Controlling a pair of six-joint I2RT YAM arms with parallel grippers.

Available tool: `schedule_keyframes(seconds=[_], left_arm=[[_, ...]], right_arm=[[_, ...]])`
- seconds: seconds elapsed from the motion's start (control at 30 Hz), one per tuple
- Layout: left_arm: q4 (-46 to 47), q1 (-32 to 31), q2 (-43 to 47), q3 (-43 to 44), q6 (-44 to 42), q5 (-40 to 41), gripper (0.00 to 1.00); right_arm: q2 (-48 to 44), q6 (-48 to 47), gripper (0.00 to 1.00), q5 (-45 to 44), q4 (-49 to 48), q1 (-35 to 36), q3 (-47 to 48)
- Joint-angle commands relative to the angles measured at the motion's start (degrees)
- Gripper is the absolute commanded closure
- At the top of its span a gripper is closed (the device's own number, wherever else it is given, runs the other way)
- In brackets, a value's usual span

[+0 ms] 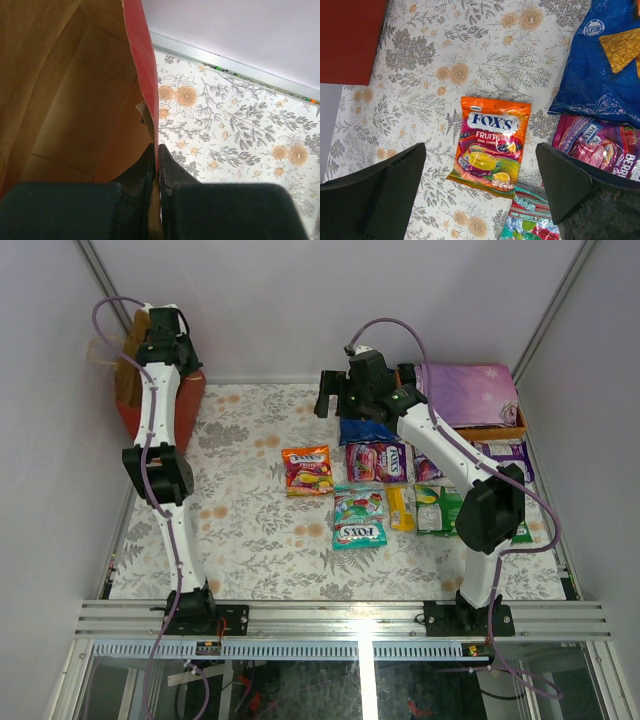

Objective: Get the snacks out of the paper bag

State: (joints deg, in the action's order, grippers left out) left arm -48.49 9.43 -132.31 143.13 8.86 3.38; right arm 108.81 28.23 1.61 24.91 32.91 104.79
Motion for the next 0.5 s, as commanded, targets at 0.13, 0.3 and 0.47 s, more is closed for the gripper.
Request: schedule_keyframes(seconds=[0.13, 0.3, 0.47], left_arm=[[0.02, 0.6, 4.27, 4.06, 3.05, -2.76, 1.0], [-0.23, 0.62, 3.69, 4.09, 2.56, -1.61, 1.0], [-1.88, 0.59, 1.56, 3.7, 0.83, -0.6, 1.0]], right_arm=[[-1.24, -1.5, 0.0, -0.22, -1.79, -0.21, 0.4], [-1.24, -1.71, 0.01, -0.41, -1.79, -0.21, 0.43], [-0.93, -1.73, 0.0, -0.26, -1.7, -0.22, 0.63]])
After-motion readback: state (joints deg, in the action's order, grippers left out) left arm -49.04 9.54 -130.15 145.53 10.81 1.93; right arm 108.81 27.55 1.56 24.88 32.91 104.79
